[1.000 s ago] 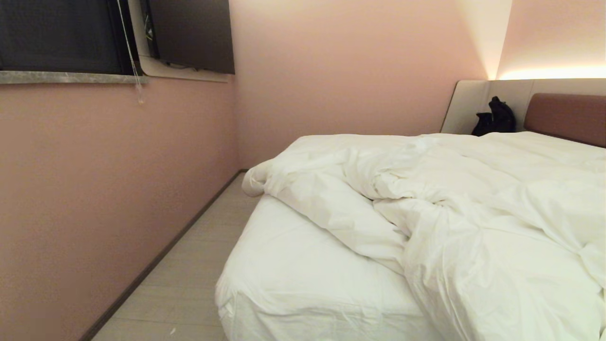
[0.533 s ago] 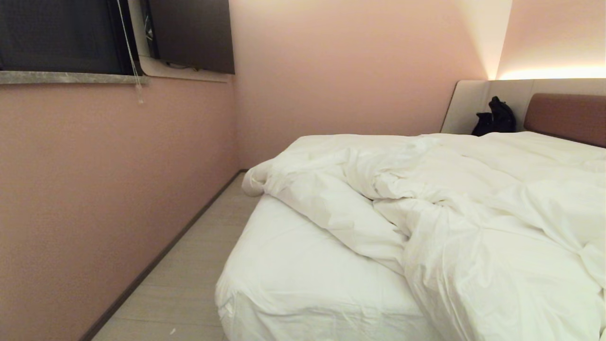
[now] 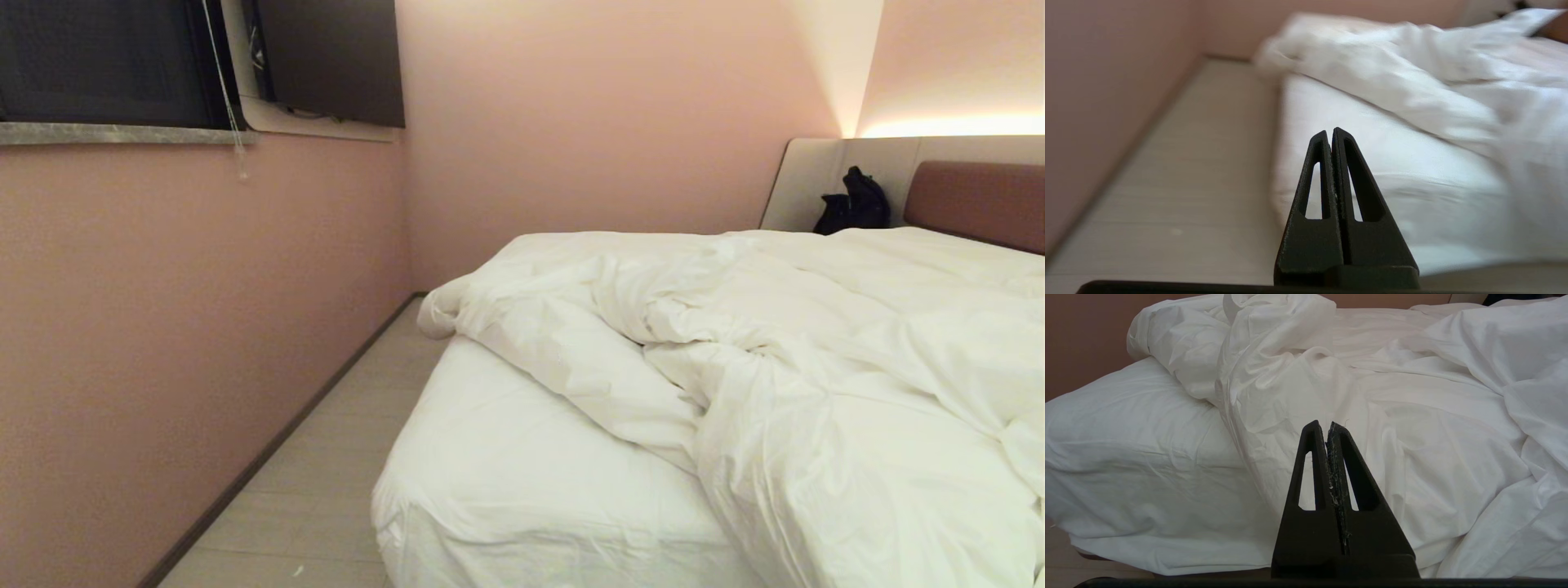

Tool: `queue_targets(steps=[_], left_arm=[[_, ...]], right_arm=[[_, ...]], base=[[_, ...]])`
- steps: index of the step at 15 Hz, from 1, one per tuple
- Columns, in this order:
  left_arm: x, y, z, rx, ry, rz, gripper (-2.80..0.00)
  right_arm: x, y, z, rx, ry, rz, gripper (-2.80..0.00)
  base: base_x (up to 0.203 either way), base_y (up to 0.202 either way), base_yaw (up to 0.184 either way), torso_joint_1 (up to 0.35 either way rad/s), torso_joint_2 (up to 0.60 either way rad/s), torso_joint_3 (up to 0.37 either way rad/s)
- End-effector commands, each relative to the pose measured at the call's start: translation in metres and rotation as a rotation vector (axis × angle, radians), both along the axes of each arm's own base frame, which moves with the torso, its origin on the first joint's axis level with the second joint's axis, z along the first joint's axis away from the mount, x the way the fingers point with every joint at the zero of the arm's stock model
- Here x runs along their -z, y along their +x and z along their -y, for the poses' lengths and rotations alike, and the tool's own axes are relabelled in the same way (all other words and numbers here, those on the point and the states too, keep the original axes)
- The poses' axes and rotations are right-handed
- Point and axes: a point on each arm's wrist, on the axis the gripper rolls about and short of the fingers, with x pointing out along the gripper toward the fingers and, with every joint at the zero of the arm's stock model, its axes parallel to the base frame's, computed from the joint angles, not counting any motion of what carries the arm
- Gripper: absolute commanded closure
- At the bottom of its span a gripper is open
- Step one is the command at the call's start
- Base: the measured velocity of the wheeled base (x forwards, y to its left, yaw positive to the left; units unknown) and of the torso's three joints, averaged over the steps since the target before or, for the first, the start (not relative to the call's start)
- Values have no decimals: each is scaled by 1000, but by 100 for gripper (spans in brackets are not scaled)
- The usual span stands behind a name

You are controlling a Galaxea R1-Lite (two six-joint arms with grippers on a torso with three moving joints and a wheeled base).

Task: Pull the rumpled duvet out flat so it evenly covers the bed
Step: Hold the folded corner of the quilt

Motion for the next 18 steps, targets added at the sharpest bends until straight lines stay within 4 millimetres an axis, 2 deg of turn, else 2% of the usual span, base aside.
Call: queue_targets(steps=[1,3,5,7,10,12,15,16,18], left_arm=[[-22,41,1,52,-23,-161,0],[-40,87,4,147,-68,-274,0],[-50,133,6,221,-102,-337,0],[-51,185,8,281,-124,-398,0],[-44,251,17,352,-135,-459,0],[-42,286,30,406,-124,-460,0],[-24,338,58,484,-80,-490,0],[-20,351,68,508,-62,-487,0],[-15,365,80,533,-37,-483,0]], right_arm=[[0,0,0,-1,-1,-2,0],[0,0,0,0,-1,0,0],[0,0,0,-1,-1,0,0],[0,0,0,0,-1,0,0],[0,0,0,-1,-1,0,0],[0,0,0,0,-1,0,0],[0,0,0,0,-1,-1,0],[0,0,0,0,-1,-2,0],[0,0,0,-1,-1,0,0]], base=[[0,0,0,0,0,0],[0,0,0,0,0,0],[0,0,0,0,0,0],[0,0,0,0,0,0],[0,0,0,0,0,0],[0,0,0,0,0,0],[0,0,0,0,0,0],[0,0,0,0,0,0],[0,0,0,0,0,0]])
